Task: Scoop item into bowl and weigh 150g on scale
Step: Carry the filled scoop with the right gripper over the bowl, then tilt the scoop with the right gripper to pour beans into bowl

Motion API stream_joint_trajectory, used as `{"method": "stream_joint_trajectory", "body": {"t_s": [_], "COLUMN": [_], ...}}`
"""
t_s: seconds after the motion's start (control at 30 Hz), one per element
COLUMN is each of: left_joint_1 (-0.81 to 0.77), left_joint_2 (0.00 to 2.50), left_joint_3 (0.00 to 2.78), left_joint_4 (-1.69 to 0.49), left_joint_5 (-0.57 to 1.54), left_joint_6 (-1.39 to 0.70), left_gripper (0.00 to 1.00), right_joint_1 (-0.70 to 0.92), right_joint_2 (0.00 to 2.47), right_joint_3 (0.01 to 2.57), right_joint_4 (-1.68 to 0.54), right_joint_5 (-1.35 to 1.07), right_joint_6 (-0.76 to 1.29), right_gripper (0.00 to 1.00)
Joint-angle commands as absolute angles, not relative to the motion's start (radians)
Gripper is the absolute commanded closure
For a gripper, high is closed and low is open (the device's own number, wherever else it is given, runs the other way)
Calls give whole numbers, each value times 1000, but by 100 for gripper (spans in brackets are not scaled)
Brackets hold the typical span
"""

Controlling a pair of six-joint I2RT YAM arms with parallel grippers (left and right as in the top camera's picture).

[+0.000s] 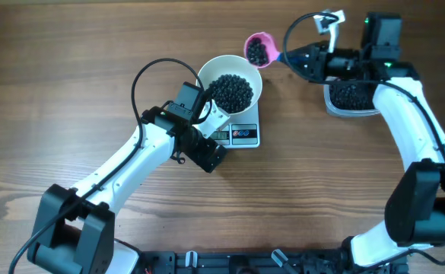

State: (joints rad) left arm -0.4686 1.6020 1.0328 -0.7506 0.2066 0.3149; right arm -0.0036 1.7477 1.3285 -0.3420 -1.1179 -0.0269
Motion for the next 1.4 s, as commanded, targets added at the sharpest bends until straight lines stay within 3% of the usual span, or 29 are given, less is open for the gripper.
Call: {"method": "stream_joint_trajectory", "body": {"t_s": [0.0, 0.23, 0.67, 1.07, 1.37], "left_joint_1": [-469, -469, -469, -469, -469], "left_joint_2": [1591, 1591, 1591, 1591, 1591], "left_joint_3": [1026, 1026, 1026, 1026, 1026], "left_joint_4": [-748, -748, -748, -748, -748], "left_joint_5": [216, 215, 215, 215, 215], "left_joint_6": [309, 309, 309, 309, 309], "left_gripper": [0, 0, 0, 0, 0], "right_joint_1": [50, 151, 189, 228, 242], "right_joint_2": [1726, 1730, 1649, 1522, 1521], "right_joint_3": [1325, 1325, 1326, 1326, 1326], "right_joint_4": [-334, -361, -365, -419, -403], "right_joint_5": [-1038, -943, -687, -456, -426], "right_joint_6": [-50, -243, -472, -900, -994], "right_gripper": [96, 96, 96, 96, 96]}}
